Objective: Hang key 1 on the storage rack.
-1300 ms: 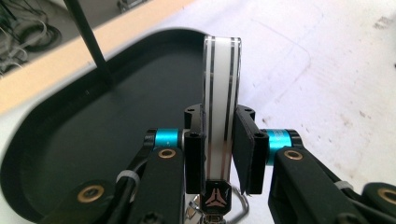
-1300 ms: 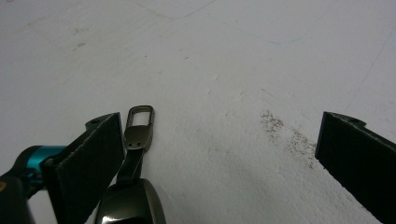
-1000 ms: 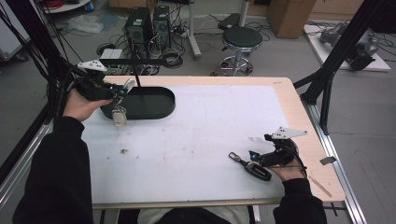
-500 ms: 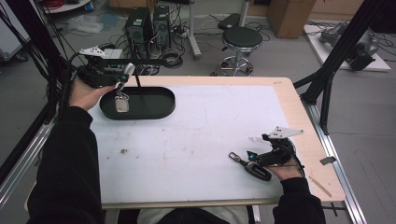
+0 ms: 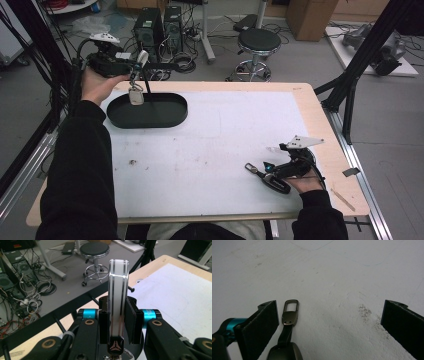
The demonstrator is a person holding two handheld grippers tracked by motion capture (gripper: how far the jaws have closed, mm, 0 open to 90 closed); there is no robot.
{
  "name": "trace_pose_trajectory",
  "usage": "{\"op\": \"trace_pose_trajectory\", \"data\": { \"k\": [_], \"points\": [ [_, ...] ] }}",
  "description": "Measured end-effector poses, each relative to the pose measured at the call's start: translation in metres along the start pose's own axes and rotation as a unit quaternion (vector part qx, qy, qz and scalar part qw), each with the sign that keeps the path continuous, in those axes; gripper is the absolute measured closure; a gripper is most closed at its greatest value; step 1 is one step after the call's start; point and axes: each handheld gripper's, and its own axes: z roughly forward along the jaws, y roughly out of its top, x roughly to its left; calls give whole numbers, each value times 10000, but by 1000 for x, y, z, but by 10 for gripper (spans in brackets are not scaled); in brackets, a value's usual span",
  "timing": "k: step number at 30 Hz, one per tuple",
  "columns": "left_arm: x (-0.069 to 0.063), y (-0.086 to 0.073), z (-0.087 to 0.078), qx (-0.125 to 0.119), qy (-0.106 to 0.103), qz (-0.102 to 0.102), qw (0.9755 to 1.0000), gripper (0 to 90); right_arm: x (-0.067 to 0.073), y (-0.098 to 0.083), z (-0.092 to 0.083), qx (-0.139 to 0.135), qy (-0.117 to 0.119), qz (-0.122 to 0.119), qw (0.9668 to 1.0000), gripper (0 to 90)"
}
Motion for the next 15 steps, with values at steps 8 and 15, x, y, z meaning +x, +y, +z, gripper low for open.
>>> {"op": "trace_pose_trajectory", "data": {
  "k": [8,15],
  "points": [
    [-2,21,12,-63,62,102,9999,753,0,0,1,14,22,-32,10000,8],
    [-3,21,26,-35,146,81,9999,753,0,0,0,13,5,-34,10000,8]
  ]
}}
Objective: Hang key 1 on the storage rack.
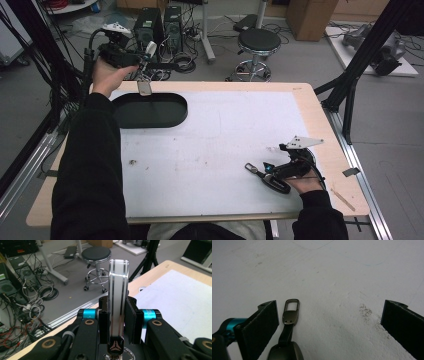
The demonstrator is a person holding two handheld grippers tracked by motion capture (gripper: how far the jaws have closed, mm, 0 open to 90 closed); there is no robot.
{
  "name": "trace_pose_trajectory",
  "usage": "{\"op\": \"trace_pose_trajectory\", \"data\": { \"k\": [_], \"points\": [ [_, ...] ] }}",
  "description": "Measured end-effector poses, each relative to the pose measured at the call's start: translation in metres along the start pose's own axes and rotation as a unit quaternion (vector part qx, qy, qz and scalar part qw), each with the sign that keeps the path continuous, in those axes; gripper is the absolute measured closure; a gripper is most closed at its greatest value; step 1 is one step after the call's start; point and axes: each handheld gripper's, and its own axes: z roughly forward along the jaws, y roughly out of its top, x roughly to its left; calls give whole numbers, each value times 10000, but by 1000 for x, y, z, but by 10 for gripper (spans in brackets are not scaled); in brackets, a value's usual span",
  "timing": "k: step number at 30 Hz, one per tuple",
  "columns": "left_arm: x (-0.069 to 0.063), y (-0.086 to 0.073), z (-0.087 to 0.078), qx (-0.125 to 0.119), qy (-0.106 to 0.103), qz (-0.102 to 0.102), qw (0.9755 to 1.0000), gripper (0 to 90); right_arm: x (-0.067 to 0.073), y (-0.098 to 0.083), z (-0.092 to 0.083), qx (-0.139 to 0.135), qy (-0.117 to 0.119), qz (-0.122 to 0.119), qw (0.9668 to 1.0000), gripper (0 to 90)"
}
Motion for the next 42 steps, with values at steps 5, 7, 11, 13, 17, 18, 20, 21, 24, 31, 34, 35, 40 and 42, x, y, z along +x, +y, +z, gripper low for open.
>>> {"op": "trace_pose_trajectory", "data": {
  "k": [5,7,11,13,17,18,20,21,24,31,34,35,40,42],
  "points": [
    [3,0,6,-181,81,-118,9997,753,0,0,0,6,-15,6,10000,8],
    [6,-1,8,-251,89,-220,9994,753,1,-1,0,14,-21,0,10000,8],
    [8,-2,11,-337,102,-338,9988,753,0,-1,-1,27,-37,3,10000,8],
    [9,-2,13,-381,88,-399,9984,753,0,-2,-1,29,-46,20,10000,8],
    [7,-3,20,-256,191,-357,9989,753,0,-2,-1,12,-44,21,10000,8],
    [7,-4,22,-241,226,-346,9989,752,-1,-2,-1,20,-38,12,10000,8],
    [7,-4,24,-284,271,-397,9984,752,-1,-3,-1,28,-38,7,10000,8],
    [6,-4,25,-318,266,-424,9982,753,-1,-3,-1,26,-42,-8,10000,8],
    [3,-3,27,-364,385,-413,9977,752,-1,-3,-1,48,-36,17,10000,8],
    [0,-1,33,-454,559,-466,9963,752,-1,-3,-1,66,-28,5,10000,8],
    [0,-1,35,-453,684,-532,9952,752,-1,-4,-1,77,-21,15,10000,8],
    [0,-1,36,-468,756,-528,9946,752,-2,-3,-1,77,-16,17,10000,8],
    [1,0,43,-555,996,-719,9909,752,-2,-4,0,97,-26,1,9999,8],
    [1,1,47,-473,1073,-715,9905,752,-1,-4,1,96,-25,-2,10000,9]
  ]
}}
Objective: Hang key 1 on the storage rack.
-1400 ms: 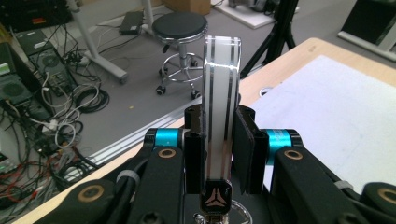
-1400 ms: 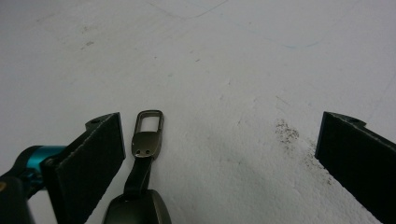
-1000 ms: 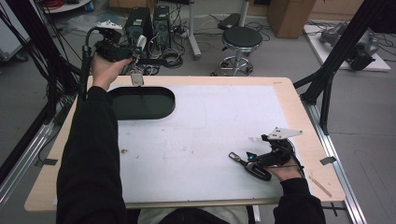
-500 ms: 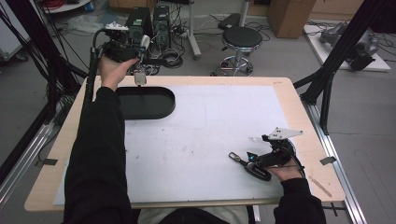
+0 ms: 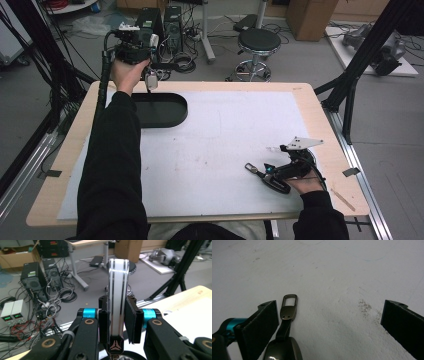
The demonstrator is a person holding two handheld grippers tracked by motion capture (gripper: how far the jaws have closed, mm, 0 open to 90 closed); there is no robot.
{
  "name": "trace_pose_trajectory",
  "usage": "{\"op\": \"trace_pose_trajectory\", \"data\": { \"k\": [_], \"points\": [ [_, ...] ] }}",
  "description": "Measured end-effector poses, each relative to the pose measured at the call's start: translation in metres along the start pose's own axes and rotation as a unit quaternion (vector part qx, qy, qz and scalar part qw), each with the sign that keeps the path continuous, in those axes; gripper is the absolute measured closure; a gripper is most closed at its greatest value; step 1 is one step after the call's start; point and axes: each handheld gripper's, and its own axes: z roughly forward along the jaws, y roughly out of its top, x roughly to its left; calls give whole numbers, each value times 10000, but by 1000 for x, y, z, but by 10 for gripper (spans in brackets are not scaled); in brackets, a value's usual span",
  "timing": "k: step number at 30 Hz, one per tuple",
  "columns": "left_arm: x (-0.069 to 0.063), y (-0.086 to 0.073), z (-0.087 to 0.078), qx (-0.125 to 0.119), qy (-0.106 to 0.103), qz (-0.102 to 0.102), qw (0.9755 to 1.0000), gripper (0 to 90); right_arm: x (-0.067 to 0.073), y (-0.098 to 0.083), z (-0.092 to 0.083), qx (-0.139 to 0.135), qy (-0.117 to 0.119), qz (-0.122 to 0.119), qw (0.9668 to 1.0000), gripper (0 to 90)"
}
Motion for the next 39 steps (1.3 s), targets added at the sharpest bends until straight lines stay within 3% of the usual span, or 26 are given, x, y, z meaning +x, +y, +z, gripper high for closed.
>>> {"op": "trace_pose_trajectory", "data": {
  "k": [3,9,11,13,15,17,20,21,25,30,33,39],
  "points": [
    [-5,4,5,31,110,90,9999,751,0,0,0,19,12,-4,10000,9],
    [-12,6,13,179,25,200,9996,744,0,-1,-1,9,9,-15,10000,8],
    [-12,6,15,203,-26,134,9997,708,0,-1,-1,1,8,-9,10000,8],
    [-13,6,15,234,-29,146,9996,541,0,-1,-2,-13,9,-8,10000,8],
    [-15,5,14,298,125,343,9989,427,0,-1,-2,-30,-3,-12,10000,9],
    [-16,4,14,438,204,514,9975,248,0,-1,-3,-26,8,10,10000,9],
    [-13,0,12,694,-176,475,9963,60,0,-1,-2,-34,-2,-8,10000,8],
    [-11,-1,10,685,-342,467,9960,53,0,-1,-2,-28,8,-2,10000,8],
    [-9,-3,2,615,-534,428,9958,22,0,-1,-2,-31,8,0,10000,8],
    [-16,-5,-13,559,-971,532,9923,22,0,-1,-1,-13,7,18,10000,8],
    [-21,-8,-24,541,-1045,628,9911,22,0,-1,-1,-26,14,7,10000,8],
    [-22,-17,-42,504,-995,723,9911,22,2,0,0,-19,46,15,10000,8]
  ]
}}
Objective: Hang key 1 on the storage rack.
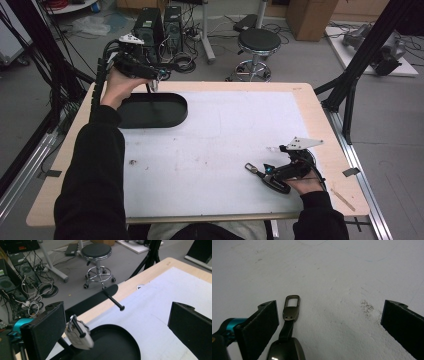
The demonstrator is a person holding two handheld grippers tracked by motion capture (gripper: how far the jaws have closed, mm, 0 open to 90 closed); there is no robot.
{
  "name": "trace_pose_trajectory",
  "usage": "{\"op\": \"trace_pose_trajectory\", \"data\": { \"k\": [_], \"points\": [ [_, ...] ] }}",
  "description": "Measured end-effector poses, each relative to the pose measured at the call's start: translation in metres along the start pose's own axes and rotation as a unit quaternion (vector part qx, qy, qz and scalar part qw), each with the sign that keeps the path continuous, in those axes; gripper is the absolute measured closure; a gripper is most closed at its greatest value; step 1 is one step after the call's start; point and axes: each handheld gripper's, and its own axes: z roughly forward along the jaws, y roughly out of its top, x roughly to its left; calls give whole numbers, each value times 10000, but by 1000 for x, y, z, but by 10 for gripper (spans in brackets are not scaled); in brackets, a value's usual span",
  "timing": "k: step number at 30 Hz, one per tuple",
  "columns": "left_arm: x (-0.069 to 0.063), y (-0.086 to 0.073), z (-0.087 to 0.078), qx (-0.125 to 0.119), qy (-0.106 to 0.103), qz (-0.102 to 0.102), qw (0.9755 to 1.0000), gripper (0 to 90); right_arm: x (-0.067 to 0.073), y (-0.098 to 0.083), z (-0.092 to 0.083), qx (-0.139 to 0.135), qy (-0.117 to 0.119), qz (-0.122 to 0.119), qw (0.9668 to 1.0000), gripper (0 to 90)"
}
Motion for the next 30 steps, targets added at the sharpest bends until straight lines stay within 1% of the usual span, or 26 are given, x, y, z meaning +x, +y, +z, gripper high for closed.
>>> {"op": "trace_pose_trajectory", "data": {
  "k": [5,8,9,12,16,18,21,22,24,25,27,28,30],
  "points": [
    [-2,-9,-11,7,16,65,10000,22,1,1,2,31,11,-7,10000,8],
    [-3,-15,-16,-6,-8,55,10000,22,2,1,4,64,18,-36,10000,9],
    [-4,-17,-17,-2,-24,64,10000,22,2,1,4,71,21,-28,10000,8],
    [-4,-25,-21,-27,-165,55,9998,22,2,1,3,60,4,-16,10000,8],
    [-4,-36,-25,12,-165,53,9998,22,0,1,3,53,-12,34,10000,8],
    [-4,-40,-27,38,-132,42,9999,22,0,1,3,59,-3,13,10000,8],
    [-4,-45,-32,13,-110,29,9999,22,0,1,3,53,-11,15,10000,8],
    [-5,-47,-34,-47,-77,50,9999,22,0,1,3,54,-10,14,10000,9],
    [-6,-49,-36,-83,-87,48,9999,22,-1,1,3,45,-14,22,10000,8],
    [-6,-51,-37,-79,-90,37,9999,22,-1,1,3,35,-15,29,10000,8],
    [-8,-54,-39,-10,-51,95,9999,22,-1,1,2,38,-18,24,10000,8],
    [-8,-55,-40,5,-65,105,9999,22,-1,1,2,40,-22,28,10000,8],
    [-9,-59,-41,-6,-67,89,9999,22,-1,1,2,36,-28,30,10000,8]
  ]
}}
